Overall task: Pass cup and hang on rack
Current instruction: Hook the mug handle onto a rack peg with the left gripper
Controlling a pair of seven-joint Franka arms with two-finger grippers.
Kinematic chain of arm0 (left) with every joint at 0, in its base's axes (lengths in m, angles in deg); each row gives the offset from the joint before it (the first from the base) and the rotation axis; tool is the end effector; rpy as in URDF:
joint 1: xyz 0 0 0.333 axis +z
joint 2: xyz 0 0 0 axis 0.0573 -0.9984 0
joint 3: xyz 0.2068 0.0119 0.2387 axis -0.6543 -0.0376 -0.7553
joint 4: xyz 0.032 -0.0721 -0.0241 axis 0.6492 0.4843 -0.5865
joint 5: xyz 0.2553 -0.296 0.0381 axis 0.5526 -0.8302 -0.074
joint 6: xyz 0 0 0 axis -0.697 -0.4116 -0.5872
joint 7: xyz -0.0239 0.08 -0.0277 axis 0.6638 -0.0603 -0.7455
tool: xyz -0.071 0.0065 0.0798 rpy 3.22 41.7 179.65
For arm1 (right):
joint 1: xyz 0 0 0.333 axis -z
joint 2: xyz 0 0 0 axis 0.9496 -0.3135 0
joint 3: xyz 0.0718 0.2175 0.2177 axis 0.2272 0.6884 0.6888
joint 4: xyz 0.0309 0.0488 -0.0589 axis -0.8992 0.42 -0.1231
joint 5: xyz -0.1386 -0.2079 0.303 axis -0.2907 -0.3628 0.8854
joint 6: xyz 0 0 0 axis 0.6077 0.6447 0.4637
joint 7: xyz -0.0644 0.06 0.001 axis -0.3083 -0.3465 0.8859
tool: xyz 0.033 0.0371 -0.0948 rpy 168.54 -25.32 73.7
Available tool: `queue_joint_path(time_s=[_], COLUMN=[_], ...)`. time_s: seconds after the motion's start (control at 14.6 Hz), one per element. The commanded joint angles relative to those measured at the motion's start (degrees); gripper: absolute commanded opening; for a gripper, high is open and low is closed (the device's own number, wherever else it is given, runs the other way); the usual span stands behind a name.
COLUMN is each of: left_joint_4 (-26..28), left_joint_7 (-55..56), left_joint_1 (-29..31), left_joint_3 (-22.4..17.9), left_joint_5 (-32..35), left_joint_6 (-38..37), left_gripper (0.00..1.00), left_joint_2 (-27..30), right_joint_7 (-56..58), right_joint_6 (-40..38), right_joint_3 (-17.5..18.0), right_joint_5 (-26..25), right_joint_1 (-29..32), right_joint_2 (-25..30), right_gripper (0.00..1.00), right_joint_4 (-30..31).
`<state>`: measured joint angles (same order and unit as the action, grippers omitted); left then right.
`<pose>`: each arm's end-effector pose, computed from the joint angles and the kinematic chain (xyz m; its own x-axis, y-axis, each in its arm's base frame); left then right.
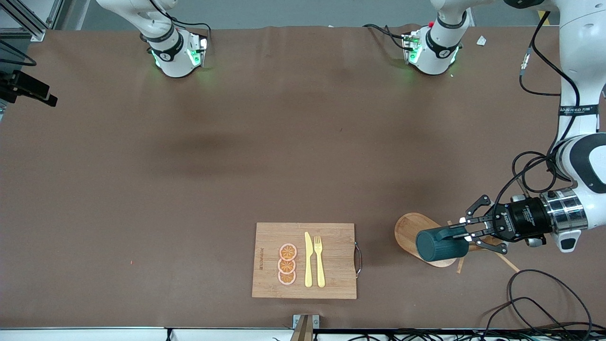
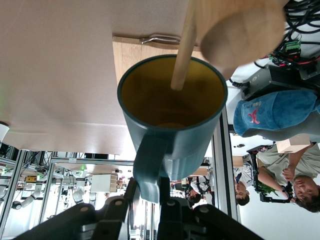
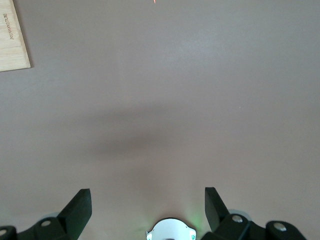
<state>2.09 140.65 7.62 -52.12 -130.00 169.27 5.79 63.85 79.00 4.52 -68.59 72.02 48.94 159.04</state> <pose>0.7311 -0.0352 0.4151 -0.0627 0.4806 -0.8747 0.9903 0.1390 0.0054 0.5155 -0.0471 0.6609 0.9869 -0.1214 -0.1064 -0.1257 -0.9915 -0.0347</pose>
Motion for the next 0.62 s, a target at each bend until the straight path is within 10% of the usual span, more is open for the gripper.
queue_joint_path(time_s=[0.0, 0.55], left_joint_4=[-1.19, -1.10], left_joint_7=[-1.35, -1.96], left_joint_1=[-0.01, 2.19], left_joint_3=[-0.12, -0.21], left_joint_5=[-0.72, -0.10], left_joint_6=[-0.99, -0.99], left_gripper=[0.01, 0.01], left_joint_2=[-1.05, -1.93], right_joint_7=[0.60, 0.60], right_joint_6=[-0.02, 0.15], right_joint_3=[0.24, 0.33], right_joint_5=[0.31, 0.13], right_joint_1=[0.42, 0.24], right_joint_2=[1.48, 1.48], right_gripper=[1.00, 1.00], right_joint_4=[1.23, 1.05])
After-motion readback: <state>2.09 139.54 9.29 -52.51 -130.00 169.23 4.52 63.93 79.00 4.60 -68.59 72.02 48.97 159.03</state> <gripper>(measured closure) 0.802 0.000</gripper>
